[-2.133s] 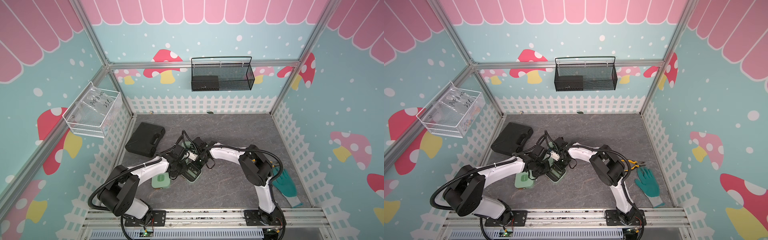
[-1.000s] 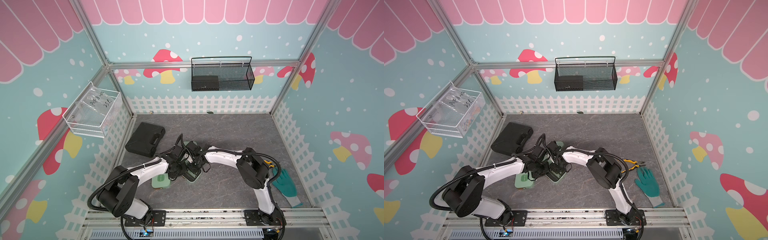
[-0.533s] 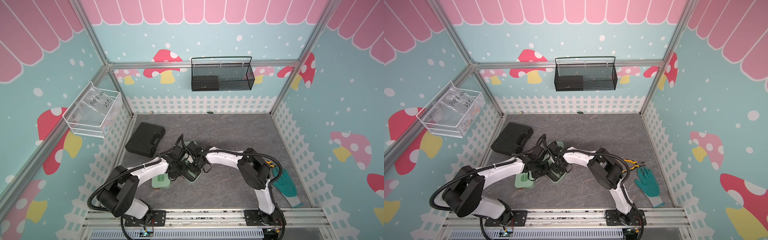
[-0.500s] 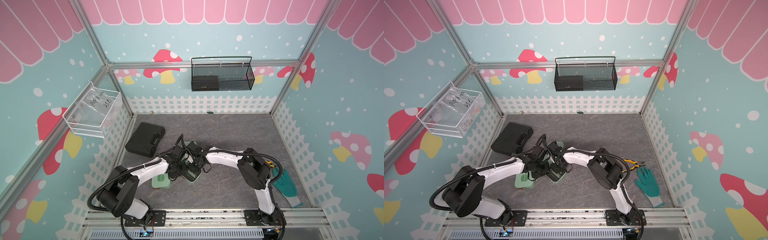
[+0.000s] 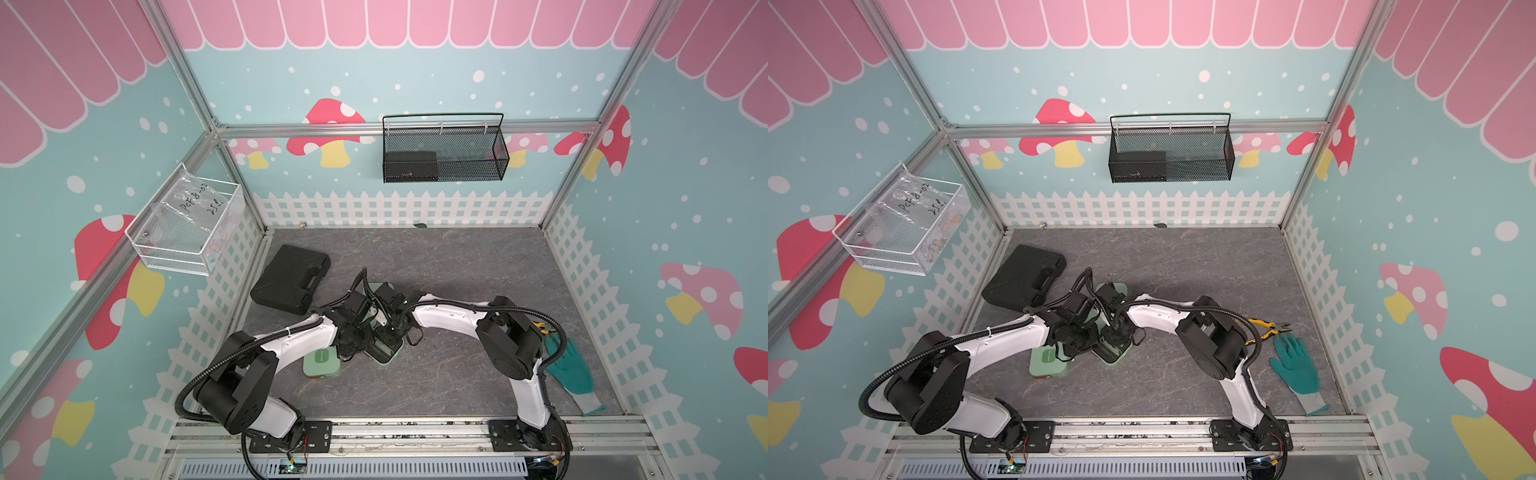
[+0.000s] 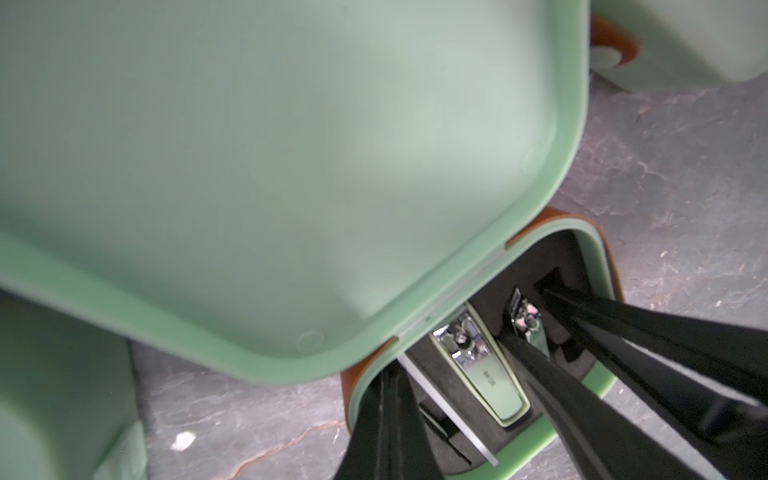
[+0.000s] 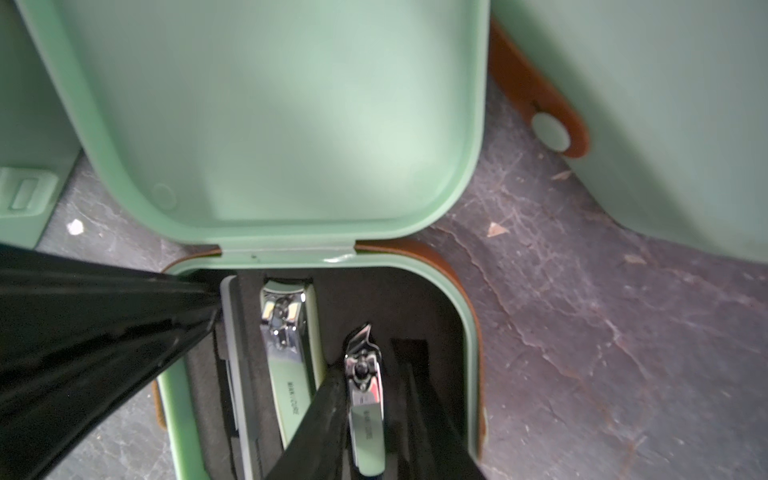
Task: Organize nail clipper sets
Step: Place the nail clipper in the storage box.
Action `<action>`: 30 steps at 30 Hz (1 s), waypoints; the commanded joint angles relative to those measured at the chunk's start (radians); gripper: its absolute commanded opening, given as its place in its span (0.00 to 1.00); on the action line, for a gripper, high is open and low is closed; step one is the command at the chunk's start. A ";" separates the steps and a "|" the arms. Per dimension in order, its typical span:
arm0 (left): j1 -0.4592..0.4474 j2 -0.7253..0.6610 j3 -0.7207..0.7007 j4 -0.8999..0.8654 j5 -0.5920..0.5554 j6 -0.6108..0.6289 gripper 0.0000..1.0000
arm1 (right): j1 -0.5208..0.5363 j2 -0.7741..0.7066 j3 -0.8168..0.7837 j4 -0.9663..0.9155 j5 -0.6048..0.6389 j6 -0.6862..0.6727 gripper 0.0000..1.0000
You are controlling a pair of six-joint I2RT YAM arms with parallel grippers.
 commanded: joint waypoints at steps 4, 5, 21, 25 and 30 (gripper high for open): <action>0.004 0.019 0.010 -0.005 -0.032 -0.003 0.00 | 0.008 -0.020 -0.050 -0.060 0.008 -0.021 0.27; 0.004 0.020 0.013 -0.004 -0.032 -0.003 0.00 | 0.008 -0.028 -0.055 -0.058 0.008 -0.020 0.27; 0.006 0.010 0.012 -0.005 -0.031 -0.004 0.00 | 0.009 -0.111 -0.046 -0.015 -0.052 -0.043 0.29; 0.005 0.015 0.014 -0.005 -0.028 -0.004 0.00 | 0.007 -0.089 -0.025 -0.006 -0.045 -0.045 0.23; 0.006 0.016 0.017 -0.005 -0.028 -0.003 0.00 | 0.007 -0.048 -0.008 0.011 -0.029 -0.042 0.14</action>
